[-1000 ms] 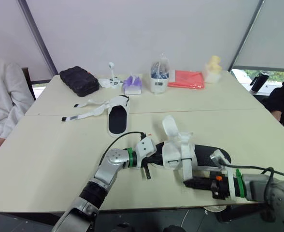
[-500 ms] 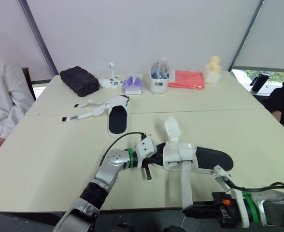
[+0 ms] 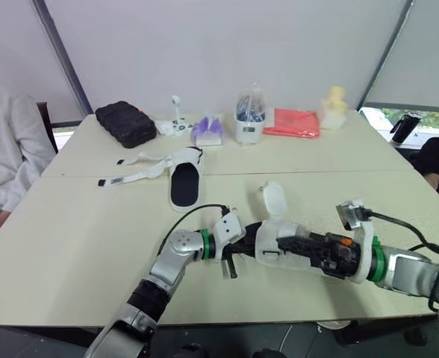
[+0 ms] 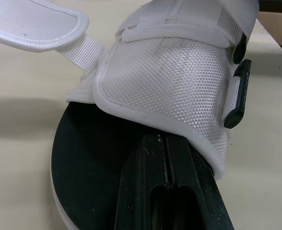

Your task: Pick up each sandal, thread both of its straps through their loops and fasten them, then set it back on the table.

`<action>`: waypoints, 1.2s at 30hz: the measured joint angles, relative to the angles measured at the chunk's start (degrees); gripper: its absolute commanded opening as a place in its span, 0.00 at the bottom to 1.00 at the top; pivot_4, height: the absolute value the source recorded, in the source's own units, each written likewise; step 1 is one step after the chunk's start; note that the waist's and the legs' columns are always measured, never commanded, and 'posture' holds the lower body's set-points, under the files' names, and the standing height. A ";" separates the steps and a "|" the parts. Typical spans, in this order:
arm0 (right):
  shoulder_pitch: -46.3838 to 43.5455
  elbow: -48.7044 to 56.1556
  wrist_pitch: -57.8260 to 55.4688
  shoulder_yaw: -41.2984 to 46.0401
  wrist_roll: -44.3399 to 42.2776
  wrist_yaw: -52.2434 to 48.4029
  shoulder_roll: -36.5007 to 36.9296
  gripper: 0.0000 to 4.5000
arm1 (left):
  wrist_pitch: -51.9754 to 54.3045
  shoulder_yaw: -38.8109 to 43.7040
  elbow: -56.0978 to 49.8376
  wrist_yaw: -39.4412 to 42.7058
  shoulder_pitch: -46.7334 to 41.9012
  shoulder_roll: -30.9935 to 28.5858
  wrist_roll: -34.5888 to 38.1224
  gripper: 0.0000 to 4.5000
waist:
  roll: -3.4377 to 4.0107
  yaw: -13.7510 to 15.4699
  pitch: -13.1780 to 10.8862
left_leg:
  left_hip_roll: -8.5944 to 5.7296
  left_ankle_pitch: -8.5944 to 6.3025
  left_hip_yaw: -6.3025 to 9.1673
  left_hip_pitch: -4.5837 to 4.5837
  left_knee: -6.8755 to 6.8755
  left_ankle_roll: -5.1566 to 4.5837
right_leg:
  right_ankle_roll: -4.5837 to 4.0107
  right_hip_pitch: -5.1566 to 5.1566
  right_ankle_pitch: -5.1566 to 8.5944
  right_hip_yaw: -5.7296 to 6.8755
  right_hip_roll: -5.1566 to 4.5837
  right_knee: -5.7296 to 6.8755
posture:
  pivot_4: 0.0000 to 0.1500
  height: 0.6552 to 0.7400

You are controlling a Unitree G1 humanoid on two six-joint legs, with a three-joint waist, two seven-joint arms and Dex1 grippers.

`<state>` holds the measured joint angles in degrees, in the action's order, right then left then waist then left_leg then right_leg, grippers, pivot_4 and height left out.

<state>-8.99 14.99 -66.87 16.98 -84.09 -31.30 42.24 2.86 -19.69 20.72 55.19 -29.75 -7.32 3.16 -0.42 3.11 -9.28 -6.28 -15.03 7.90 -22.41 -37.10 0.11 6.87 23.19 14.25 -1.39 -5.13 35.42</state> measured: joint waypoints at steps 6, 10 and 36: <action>-2.61 -5.78 0.02 0.20 -3.97 5.19 -2.42 0.02 | 0.01 0.00 -0.07 -0.16 0.07 -0.04 -0.01 0.00 | 0.03 -0.01 0.02 | 0.01 0.00 0.00 0.00 0.00 0.00 | -0.01 0.00 -0.01 -0.01 0.02 0.01 | 1.00 1.00; -3.07 -7.86 0.11 0.59 -5.69 7.22 -2.88 0.02 | 0.01 0.00 -0.14 -0.19 0.11 -0.05 -0.01 0.00 | 0.03 -0.03 0.02 | 0.01 0.00 0.00 0.00 0.00 0.00 | -0.01 0.01 -0.01 -0.01 0.02 0.01 | 1.00 1.00; -25.42 -20.40 22.90 -19.02 41.04 -14.25 10.48 0.71 | -0.05 0.12 0.12 -0.43 -0.12 -0.26 0.03 0.00 | 0.10 -0.63 0.05 | -0.09 0.00 -0.08 0.02 -0.05 0.00 | 0.07 -0.01 -0.05 0.04 0.08 0.00 | 1.00 1.00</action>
<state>-34.41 -5.41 -43.96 -2.04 -43.05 -45.55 52.71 2.80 -19.58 20.84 54.75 -29.87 -7.58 3.19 -0.33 2.48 -9.23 -6.37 -15.03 7.81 -22.40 -37.15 0.11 6.94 23.18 14.20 -1.35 -5.05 35.42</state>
